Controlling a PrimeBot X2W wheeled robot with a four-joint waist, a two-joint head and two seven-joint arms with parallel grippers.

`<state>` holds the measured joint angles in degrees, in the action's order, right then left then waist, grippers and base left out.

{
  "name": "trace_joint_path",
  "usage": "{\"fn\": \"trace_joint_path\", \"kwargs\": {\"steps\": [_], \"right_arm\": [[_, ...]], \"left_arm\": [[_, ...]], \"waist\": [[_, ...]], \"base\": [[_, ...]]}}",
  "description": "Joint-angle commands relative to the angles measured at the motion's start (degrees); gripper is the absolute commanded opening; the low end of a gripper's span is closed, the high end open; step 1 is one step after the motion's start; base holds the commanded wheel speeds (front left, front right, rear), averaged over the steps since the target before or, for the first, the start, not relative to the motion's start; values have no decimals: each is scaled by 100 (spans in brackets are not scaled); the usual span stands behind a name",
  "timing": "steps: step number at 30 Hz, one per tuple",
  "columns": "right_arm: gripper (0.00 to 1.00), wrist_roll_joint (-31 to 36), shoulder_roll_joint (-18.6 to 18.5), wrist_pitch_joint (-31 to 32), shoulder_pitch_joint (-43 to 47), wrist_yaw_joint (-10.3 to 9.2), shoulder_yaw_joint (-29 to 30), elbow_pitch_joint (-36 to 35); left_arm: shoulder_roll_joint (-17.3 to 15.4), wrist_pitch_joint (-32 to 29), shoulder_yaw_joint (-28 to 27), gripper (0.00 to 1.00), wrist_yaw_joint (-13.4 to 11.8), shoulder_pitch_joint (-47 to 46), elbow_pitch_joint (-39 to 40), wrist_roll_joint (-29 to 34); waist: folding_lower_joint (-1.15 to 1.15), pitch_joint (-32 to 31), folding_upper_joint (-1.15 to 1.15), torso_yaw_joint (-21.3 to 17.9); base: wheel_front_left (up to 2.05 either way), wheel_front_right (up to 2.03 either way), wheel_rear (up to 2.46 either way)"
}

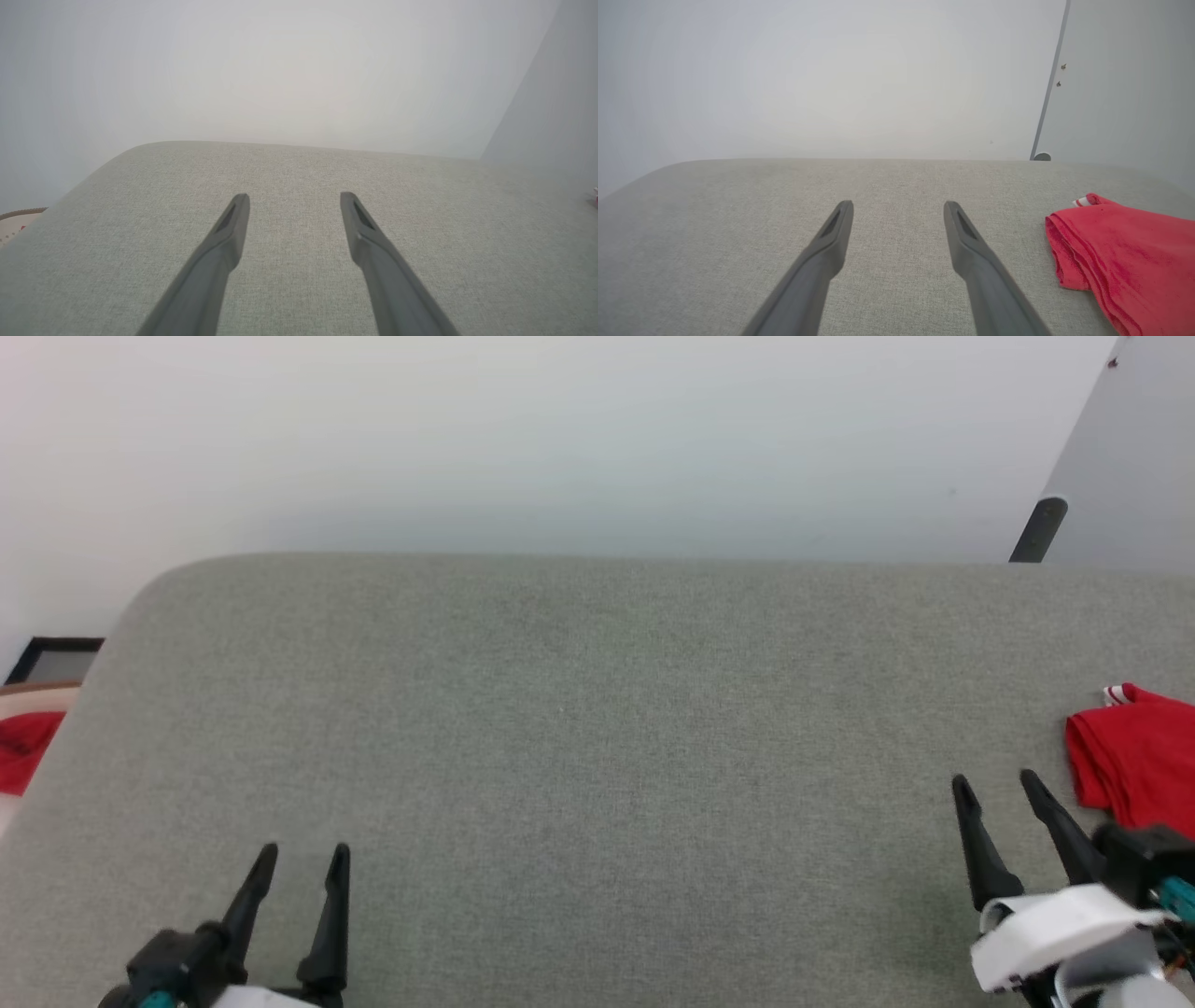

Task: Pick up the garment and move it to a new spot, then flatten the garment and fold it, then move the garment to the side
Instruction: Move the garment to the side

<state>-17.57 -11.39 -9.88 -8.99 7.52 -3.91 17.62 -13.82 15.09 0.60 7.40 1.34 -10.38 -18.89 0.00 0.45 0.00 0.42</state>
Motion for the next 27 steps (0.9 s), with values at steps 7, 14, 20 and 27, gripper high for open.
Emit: {"fn": "trace_joint_path", "kwargs": {"steps": [7, 14, 20, 27], "right_arm": [[100, -53, 19, 105, 783, -7, 371, -764], [100, 10, 88, 430, 1448, -7, 717, -1517], [100, 93, 227, 602, 1721, -7, 866, -1926], [100, 158, 297, 677, 1792, -7, 864, -2088]], "left_arm": [[183, 1, -252, 100, 14, 516, 324, 120], [299, 1, -344, 100, 14, 968, 678, 302], [314, 1, -383, 100, 14, 1089, 807, 321], [283, 1, -324, 100, 14, 1062, 817, 258]], "waist": [[0, -154, 0, 36], [0, -190, 0, 144], [0, -194, 0, 166], [0, -202, 0, 118]], "base": [[0, 0, 0], [0, 0, 0], [0, 0, 0], [0, 0, 0]]}}
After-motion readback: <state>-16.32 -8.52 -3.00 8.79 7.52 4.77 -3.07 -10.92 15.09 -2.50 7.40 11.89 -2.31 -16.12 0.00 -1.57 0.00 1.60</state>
